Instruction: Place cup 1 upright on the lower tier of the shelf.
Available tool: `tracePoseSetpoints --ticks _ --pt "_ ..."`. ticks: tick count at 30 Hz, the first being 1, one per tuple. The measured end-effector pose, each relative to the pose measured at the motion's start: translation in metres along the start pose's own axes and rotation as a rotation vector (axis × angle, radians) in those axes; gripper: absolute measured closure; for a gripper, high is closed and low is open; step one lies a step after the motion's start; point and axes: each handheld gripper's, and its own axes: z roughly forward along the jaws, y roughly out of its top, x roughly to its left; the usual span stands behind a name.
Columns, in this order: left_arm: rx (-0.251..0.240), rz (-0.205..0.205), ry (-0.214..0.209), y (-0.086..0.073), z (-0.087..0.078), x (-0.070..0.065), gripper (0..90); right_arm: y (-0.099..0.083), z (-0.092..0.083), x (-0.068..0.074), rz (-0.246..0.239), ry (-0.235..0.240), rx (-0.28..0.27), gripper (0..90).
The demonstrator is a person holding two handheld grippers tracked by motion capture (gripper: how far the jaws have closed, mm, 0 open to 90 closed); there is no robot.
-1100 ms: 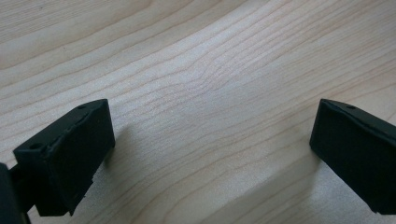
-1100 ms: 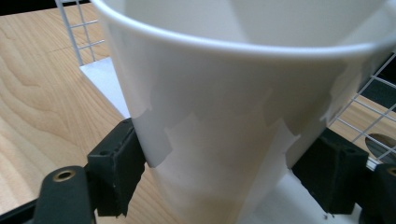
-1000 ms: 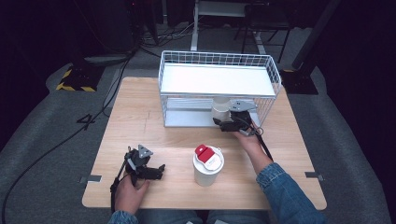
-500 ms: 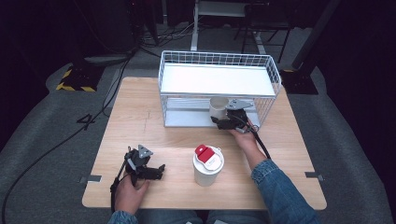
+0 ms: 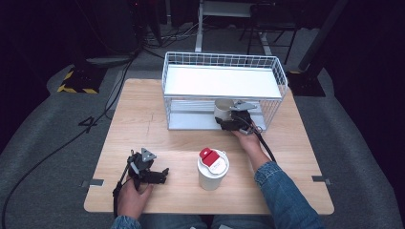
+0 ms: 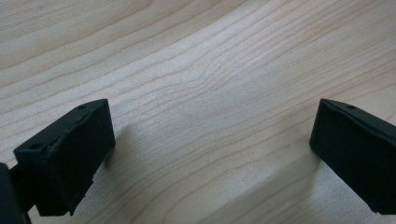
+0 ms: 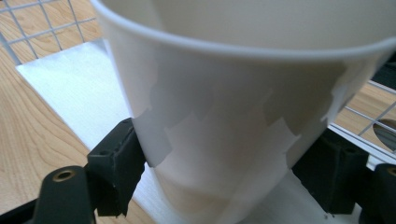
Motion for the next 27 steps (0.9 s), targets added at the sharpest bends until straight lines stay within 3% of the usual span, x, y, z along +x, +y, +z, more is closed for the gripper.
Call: tracePoseSetpoints --ticks 10,27 --pt "0.002 0.000 0.000 -0.0002 -0.0003 -0.0002 0.5 -0.0004 0.0064 -0.0020 -0.005 -0.016 0.012 22.9" --pt "0.001 0.001 0.001 -0.0003 -0.0003 -0.0003 0.5 -0.0023 0.0083 -0.0078 0.040 -0.003 0.005 18.7"
